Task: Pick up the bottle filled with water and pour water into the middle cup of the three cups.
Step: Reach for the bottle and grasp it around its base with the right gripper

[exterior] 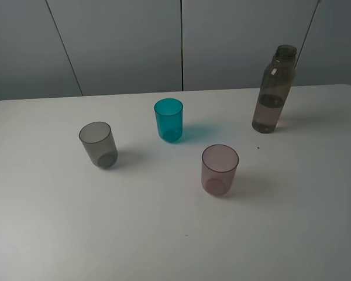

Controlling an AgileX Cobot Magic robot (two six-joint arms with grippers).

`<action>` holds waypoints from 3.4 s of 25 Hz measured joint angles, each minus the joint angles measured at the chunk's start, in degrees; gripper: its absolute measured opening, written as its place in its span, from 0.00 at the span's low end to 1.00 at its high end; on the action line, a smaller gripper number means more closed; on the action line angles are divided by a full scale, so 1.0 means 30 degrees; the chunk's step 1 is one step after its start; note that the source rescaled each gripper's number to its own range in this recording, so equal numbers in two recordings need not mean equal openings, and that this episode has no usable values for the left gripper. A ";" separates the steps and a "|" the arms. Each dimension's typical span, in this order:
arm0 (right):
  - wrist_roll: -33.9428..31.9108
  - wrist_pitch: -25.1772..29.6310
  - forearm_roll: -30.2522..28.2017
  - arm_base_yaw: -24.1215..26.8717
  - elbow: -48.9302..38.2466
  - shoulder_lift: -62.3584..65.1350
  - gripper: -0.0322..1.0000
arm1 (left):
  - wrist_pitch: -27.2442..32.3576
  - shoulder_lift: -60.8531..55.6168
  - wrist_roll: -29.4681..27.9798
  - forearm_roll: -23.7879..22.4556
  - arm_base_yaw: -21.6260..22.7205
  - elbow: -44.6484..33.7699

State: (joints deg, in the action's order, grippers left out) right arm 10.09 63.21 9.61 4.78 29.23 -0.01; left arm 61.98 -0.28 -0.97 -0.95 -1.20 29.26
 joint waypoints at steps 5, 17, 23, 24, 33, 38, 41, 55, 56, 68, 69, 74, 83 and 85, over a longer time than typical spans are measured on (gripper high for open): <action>0.0000 0.0000 0.0000 0.0000 0.0000 0.0000 1.00 | 0.0000 0.0000 0.0000 0.0000 0.0000 0.0000; -0.0200 0.0000 0.0000 0.0000 0.0000 0.0000 1.00 | 0.0000 0.0000 -0.0072 0.0000 0.0000 0.0000; -0.0627 0.0000 0.0000 0.0000 0.0000 0.0000 1.00 | 0.0000 0.0000 -0.0072 0.0000 0.0000 0.0000; -0.0627 0.0000 0.0000 0.0000 0.0000 0.0000 1.00 | 0.0000 0.0000 -0.0072 0.0000 0.0000 0.0000; -0.0724 0.0000 0.0000 0.0000 0.0000 0.0000 1.00 | 0.0000 0.0000 -0.0072 0.0000 0.0000 0.0000; -0.0724 0.0000 0.0000 0.0000 0.0000 0.0000 1.00 | 0.0000 0.0000 -0.0072 0.0000 0.0000 0.0000; -0.0724 0.0000 0.0000 0.0000 0.0000 0.0000 1.00 | 0.0000 0.0000 -0.0072 0.0000 0.0000 0.0000; -0.0724 0.0112 0.0000 0.0000 0.0000 -0.0056 1.00 | 0.0000 0.0000 -0.0072 0.0000 0.0000 0.0000; -0.0724 0.0223 0.0000 0.0000 0.0160 -0.0325 1.00 | 0.0000 0.0000 -0.0072 0.0000 0.0000 0.0000; 0.0482 -0.4066 0.0040 0.0000 0.5580 -0.9328 1.00 | 0.0000 0.0000 -0.0072 0.0000 0.0000 0.0000; 0.0570 -0.4928 0.0040 0.0000 0.5720 -1.0013 1.00 | 0.0000 0.0000 -0.0072 0.0000 0.0000 0.0000; 0.0701 -0.8203 0.0428 0.0000 0.5883 -1.3294 1.00 | 0.0000 0.0000 -0.0072 0.0000 0.0000 0.0000; 0.1126 -1.1280 0.0645 -0.4771 0.5896 -1.9153 1.00 | 0.0000 0.0000 -0.0072 0.0000 0.0000 0.0000; 0.1266 -1.1551 0.0684 -0.5210 0.5896 -2.0338 1.00 | 0.0000 0.0000 -0.0072 0.0000 0.0000 0.0000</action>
State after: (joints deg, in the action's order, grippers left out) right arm 13.89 28.56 11.66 -10.85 46.92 -61.02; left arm 61.98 -0.28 -1.18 -0.95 -1.20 29.26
